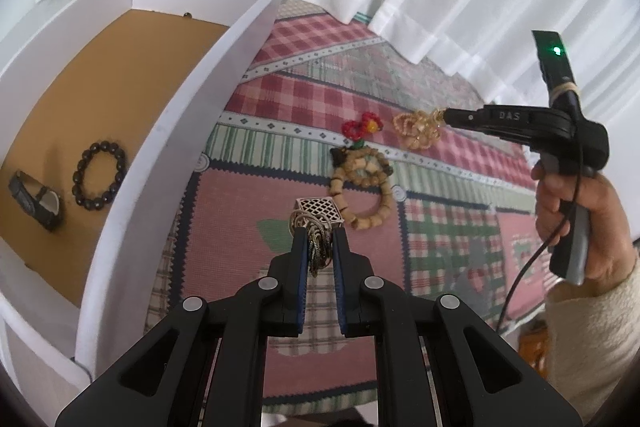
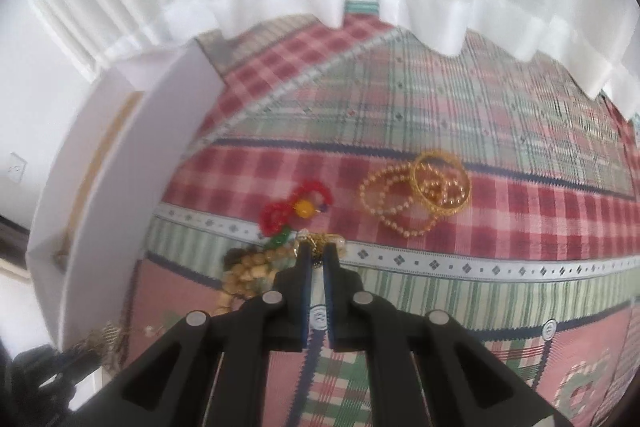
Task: Organize jewelry
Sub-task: 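Lift and carry the pendant and gold charm in both grippers over the white box, then open both grippers to drop the pendant and gold charm into the box, then withdraw both grippers from the box back over the mat, then grasp the light wooden bead bracelet with the right gripper, then grasp a second wooden bead bracelet with the left gripper while the right lifts its bracelet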
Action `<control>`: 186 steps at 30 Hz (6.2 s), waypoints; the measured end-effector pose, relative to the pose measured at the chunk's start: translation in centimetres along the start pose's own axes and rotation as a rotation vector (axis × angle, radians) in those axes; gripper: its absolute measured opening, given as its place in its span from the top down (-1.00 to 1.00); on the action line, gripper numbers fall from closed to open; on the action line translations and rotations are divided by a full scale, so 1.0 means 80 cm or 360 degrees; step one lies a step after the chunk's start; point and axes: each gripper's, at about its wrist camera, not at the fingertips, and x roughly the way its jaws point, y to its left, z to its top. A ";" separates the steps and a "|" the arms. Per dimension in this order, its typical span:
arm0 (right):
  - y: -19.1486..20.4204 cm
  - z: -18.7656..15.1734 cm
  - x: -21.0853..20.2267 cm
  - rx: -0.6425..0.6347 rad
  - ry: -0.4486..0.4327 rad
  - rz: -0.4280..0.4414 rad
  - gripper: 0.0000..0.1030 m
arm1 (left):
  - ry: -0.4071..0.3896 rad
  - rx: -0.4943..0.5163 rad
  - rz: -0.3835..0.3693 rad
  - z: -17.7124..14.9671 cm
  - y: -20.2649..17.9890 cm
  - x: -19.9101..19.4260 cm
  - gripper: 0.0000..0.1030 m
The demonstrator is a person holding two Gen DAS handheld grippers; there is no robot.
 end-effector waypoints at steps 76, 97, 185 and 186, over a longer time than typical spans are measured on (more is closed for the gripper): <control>0.042 -0.171 -0.141 -0.0192 -0.0778 -0.0147 -0.61 | -0.0416 0.0290 0.0353 -0.051 -0.080 0.015 -0.91; -0.041 -0.257 -0.124 0.0089 -0.0666 -0.0172 -0.69 | -0.0202 0.0396 0.0238 -0.106 -0.104 0.056 -0.95; -0.074 -0.089 0.038 0.0533 -0.0164 0.0205 0.72 | -0.0048 0.0265 0.0429 -0.012 -0.052 0.144 -0.93; -0.079 -0.096 0.030 0.0525 -0.0184 0.0178 0.72 | -0.0041 0.0279 0.0446 -0.006 -0.055 0.150 -0.92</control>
